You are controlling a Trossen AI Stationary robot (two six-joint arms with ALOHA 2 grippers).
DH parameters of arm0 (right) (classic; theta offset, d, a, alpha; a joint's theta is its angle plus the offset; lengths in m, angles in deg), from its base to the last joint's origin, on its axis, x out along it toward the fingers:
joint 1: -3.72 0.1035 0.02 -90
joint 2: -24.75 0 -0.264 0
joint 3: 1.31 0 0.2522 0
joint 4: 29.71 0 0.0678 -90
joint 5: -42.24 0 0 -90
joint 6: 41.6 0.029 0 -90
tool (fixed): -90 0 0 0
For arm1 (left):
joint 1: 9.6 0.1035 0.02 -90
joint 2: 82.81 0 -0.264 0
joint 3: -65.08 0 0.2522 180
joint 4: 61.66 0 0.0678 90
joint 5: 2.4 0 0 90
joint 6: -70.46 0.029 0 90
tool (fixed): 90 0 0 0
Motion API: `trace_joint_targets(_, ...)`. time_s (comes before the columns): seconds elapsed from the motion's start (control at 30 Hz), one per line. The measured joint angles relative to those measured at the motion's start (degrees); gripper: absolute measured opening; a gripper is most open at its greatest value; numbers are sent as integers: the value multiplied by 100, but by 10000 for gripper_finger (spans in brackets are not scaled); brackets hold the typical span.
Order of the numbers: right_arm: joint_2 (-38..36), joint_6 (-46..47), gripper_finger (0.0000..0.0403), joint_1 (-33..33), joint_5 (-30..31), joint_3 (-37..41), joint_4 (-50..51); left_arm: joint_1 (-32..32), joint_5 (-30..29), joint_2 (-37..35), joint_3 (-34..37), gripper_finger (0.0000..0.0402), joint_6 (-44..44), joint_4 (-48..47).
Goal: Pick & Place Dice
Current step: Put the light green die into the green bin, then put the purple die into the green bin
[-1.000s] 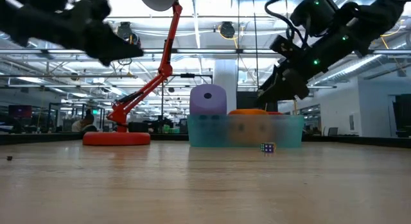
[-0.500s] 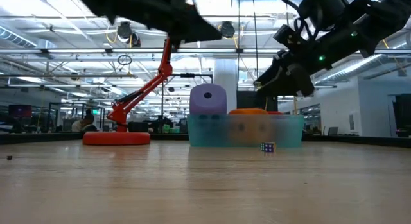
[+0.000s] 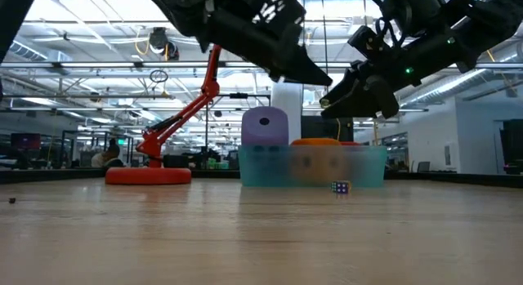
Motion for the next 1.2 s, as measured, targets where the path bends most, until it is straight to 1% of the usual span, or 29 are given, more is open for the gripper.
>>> trace_joint_targets(0.1, 0, -2, 334, 0, -21, 0, 0, 56, 5, 130, -222, 0, 27, -229)
trace_joint_targets(0.23, 0, -32, 334, 0, -250, 0, -98, 171, 15, 180, -415, 0, 44, -332)
trace_joint_targets(0.33, 0, -75, 334, 29, -269, 0, -138, 292, 59, 190, -417, 0, -14, -374)
trace_joint_targets(0.47, 0, -107, 334, 37, -262, 0, -250, 451, 306, 204, -417, 0, -160, -462)
trace_joint_targets(0.7, 2, -113, 334, 34, -205, 0, -494, 594, 318, 490, -424, 0, -299, -408)
trace_joint_targets(0.83, 2, 14, 334, 37, 165, -2, -386, 621, 302, 501, -421, 0, -250, -459)
trace_joint_targets(0.97, -15, 153, 334, 35, 527, -2, -286, 587, 304, 259, -415, 0, -259, -555)
trace_joint_targets(1.07, -15, 189, 334, 37, 546, -2, -193, 568, 302, -15, -415, 0, -254, -860)
trace_joint_targets(1.2, -17, 318, 334, 37, 966, -2, -124, 547, 257, -484, -328, 0, -252, -1449)
